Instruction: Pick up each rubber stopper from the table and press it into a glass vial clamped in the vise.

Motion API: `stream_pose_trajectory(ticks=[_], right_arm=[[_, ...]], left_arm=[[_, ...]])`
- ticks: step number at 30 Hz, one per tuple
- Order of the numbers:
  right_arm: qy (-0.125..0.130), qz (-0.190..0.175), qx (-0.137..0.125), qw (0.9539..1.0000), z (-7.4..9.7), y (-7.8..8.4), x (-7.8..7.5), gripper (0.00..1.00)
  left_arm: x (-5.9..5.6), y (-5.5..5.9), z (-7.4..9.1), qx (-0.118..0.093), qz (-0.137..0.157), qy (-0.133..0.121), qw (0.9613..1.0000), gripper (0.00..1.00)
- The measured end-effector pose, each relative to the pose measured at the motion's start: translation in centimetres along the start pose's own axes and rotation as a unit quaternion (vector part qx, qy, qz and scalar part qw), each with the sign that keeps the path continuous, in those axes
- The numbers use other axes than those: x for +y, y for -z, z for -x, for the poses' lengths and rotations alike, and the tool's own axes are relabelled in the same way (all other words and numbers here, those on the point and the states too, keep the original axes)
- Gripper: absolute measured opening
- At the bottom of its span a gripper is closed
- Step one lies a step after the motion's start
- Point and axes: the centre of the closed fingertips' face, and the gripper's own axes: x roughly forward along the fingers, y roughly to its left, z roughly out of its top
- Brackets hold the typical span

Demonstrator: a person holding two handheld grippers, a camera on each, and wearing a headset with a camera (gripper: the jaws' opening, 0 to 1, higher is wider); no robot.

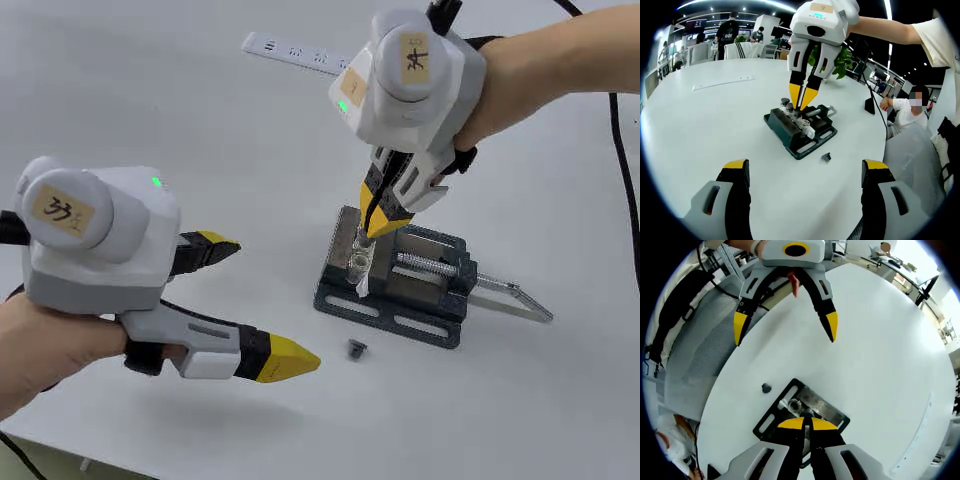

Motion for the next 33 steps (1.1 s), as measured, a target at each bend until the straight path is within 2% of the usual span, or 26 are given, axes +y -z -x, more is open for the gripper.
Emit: stream_pose_trajectory(ticks=[3, 9, 13, 18, 22, 24, 33], right_arm=[[0.003, -0.004, 0.005, 1.0000, -0.1, -0.1, 0.1, 0.00], [-0.005, -0.034, 0.008, 0.9994, -0.2, 0.0, -0.1, 0.00], [-0.002, -0.029, 0.016, 0.9994, -0.2, 0.0, 0.1, 0.00], [-0.003, -0.040, 0.026, 0.9988, -0.2, 0.0, 0.0, 0.00], [0.002, -0.052, 0.021, 0.9984, -0.2, 0.1, 0.0, 0.00], [0.005, -0.078, 0.012, 0.9969, -0.2, 0.0, 0.0, 0.00], [0.018, -0.086, 0.012, 0.9960, -0.3, 0.1, 0.1, 0.00]], left_arm=[[0.0, 0.0, -0.1, -0.002, 0.002, 0.000, 1.0000, 0.92], [0.1, 0.0, -0.2, -0.004, 0.003, 0.000, 1.0000, 0.92], [0.4, -0.2, -0.1, -0.006, 0.004, -0.001, 1.0000, 0.92], [0.7, -0.7, 0.0, -0.010, 0.003, -0.004, 0.9999, 0.92], [0.8, -1.0, -0.1, -0.014, 0.002, -0.005, 0.9999, 0.92], [0.8, -1.0, -0.1, -0.013, 0.000, -0.005, 0.9999, 0.92], [0.9, -1.2, -0.2, -0.015, 0.000, -0.004, 0.9999, 0.92]])
